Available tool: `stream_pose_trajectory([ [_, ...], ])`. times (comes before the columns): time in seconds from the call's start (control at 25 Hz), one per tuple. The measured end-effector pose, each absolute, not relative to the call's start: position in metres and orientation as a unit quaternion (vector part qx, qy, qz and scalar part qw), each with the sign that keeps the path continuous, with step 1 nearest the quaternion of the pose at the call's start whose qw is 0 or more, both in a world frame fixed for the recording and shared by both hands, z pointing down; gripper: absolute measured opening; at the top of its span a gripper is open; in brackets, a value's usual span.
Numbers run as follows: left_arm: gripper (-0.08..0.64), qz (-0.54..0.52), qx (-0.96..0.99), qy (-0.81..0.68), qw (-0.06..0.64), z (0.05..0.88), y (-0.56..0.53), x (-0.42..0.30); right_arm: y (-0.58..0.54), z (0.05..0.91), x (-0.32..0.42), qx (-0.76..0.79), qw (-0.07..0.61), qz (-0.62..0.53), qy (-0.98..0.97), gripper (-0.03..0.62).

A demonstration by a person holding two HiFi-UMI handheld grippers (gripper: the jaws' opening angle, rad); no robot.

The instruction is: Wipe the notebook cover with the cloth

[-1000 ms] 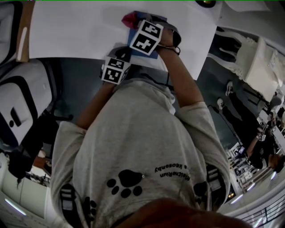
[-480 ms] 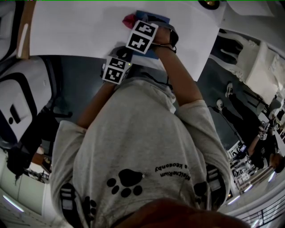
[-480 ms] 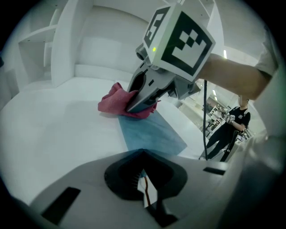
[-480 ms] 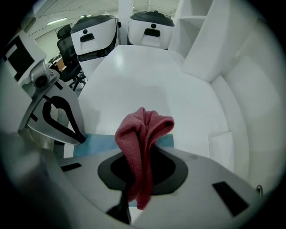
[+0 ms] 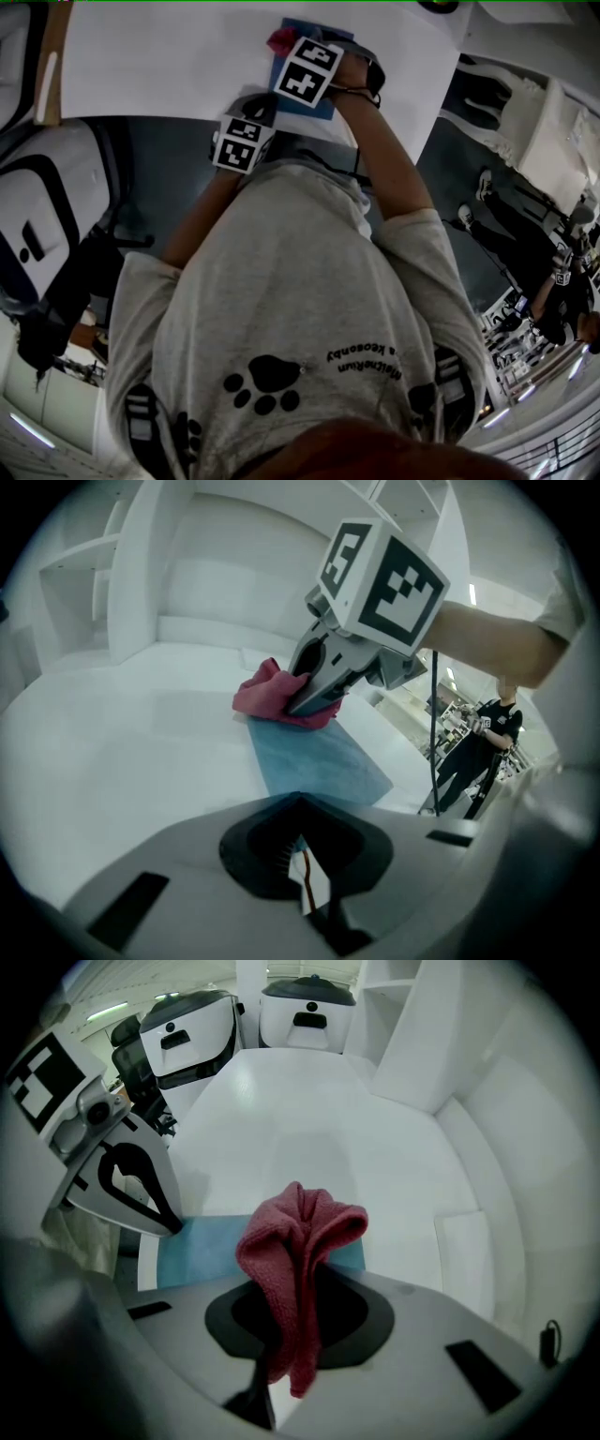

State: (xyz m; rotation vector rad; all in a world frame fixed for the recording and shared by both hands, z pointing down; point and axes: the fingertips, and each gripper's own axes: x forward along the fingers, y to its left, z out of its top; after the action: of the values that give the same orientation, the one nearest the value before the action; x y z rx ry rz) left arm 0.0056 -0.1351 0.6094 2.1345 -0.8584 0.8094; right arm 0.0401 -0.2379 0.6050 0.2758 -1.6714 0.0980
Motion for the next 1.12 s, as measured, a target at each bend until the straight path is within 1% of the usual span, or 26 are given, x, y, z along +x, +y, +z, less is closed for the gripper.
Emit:
stream_pose_trajectory([
  [0.6, 0.011, 0.317, 0.82, -0.337, 0.337, 0.609, -0.134, 0.007, -0.215, 0.605, 0.138, 0.16, 0.698, 0.102, -0.691, 0.074],
  [0.76, 0.011, 0.317, 0.82, -0.338, 0.337, 0.608, -0.133, 0.008, -0.207, 0.605, 0.161, 0.171, 0.696, 0.136, -0.684, 0.074],
  [0.88, 0.011, 0.317, 0.819, -0.34, 0.337, 0.609, -0.134, 0.009, -0.206, 0.598, 0.178, 0.19, 0.68, 0.171, -0.687, 0.074],
  [0.96, 0.011, 0.316, 0.819, -0.341, 0.337, 0.61, -0.134, 0.009, -0.206, 0.588, 0.178, 0.203, 0.653, 0.2, -0.702, 0.075],
  [1.04, 0.011, 0.317, 0.818, -0.341, 0.337, 0.61, -0.134, 0.008, -0.207, 0.577, 0.16, 0.203, 0.61, 0.221, -0.733, 0.075],
  [1.12, 0.011, 0.318, 0.818, -0.341, 0.337, 0.609, -0.134, 0.008, -0.21, 0.566, 0.137, 0.193, 0.587, 0.206, -0.759, 0.075],
])
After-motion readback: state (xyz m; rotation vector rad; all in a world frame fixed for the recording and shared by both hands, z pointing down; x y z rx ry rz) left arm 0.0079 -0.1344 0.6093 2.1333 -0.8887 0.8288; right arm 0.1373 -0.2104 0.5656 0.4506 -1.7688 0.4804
